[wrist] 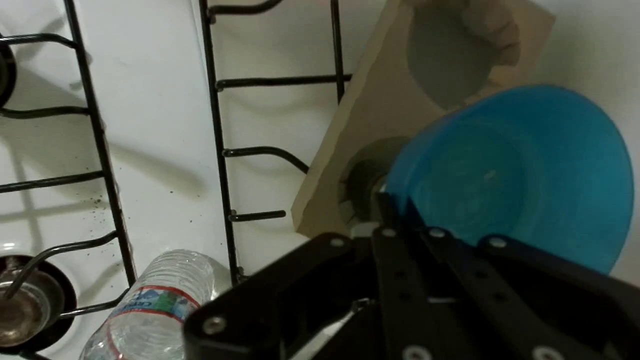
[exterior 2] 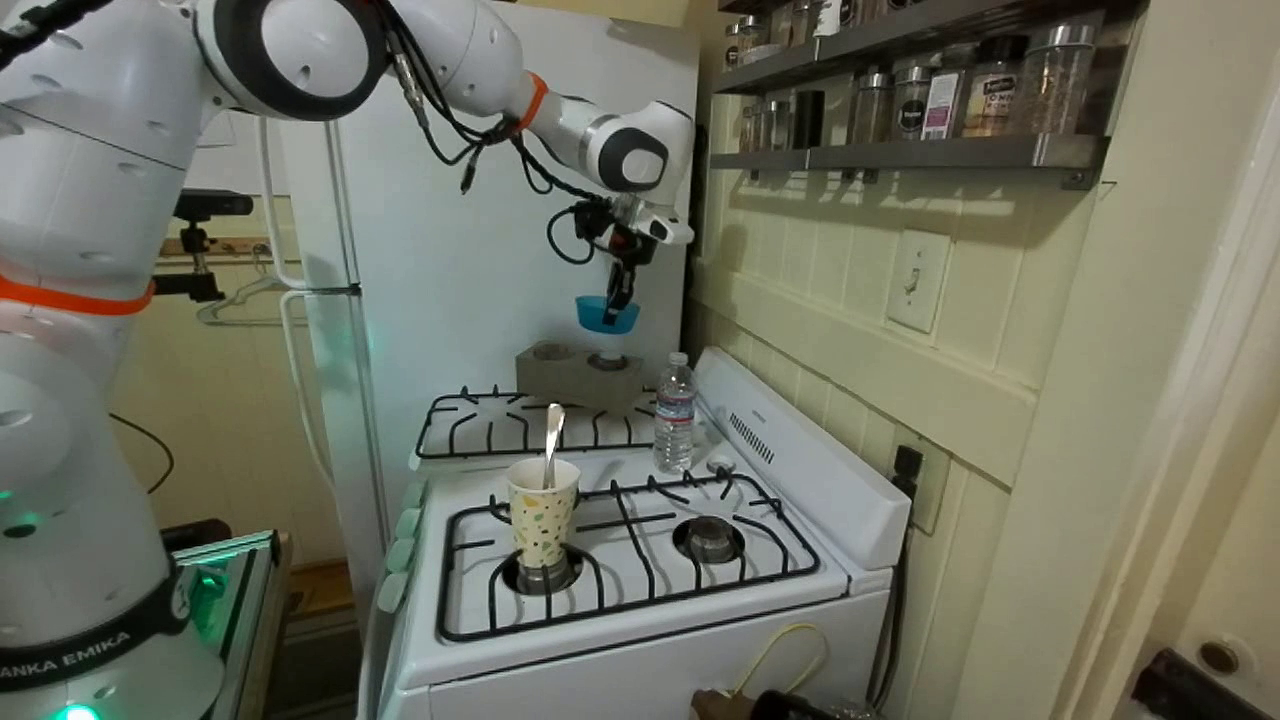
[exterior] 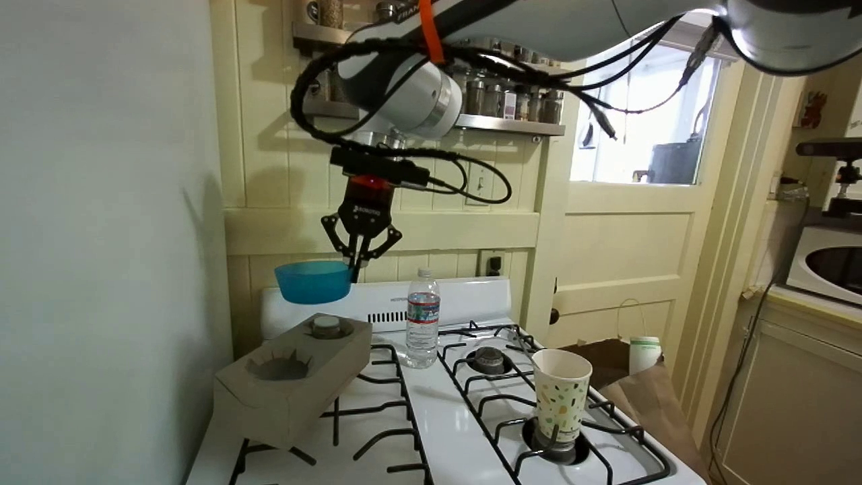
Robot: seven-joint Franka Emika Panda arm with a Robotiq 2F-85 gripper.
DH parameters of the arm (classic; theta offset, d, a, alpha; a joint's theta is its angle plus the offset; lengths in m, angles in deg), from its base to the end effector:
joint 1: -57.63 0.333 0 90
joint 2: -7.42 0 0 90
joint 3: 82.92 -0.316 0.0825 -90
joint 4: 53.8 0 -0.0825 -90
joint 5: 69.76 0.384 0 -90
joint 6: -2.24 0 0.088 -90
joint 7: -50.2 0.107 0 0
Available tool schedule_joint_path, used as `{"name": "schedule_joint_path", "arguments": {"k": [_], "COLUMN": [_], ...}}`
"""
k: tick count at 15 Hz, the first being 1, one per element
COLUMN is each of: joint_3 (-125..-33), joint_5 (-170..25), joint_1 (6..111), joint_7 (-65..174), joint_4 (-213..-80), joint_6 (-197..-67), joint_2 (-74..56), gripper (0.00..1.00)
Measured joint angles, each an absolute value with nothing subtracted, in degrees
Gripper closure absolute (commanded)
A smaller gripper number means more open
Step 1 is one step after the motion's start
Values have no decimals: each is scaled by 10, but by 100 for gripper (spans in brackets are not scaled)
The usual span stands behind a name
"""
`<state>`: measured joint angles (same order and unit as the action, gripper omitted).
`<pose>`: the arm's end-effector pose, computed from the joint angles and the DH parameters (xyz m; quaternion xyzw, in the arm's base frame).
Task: Put the blue bowl on top of the coffee cup.
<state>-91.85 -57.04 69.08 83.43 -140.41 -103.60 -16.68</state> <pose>0.6287 0.2366 0.4208 -0.9783 0.1503 0.0976 0.1042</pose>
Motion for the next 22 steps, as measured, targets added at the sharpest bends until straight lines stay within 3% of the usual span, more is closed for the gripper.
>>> {"name": "schedule_joint_path", "arguments": {"k": [5,14,22], "joint_3": [-920,-892,-896], "joint_5": [-472,-173,-156], "joint_1": [673,632,643], "joint_7": [753,647,613], "joint_4": [-1489,-1767,-1896], "joint_6": [-1033,-1199,-1184], "joint_2": [-46,98,205], "gripper": [99,99,96]}}
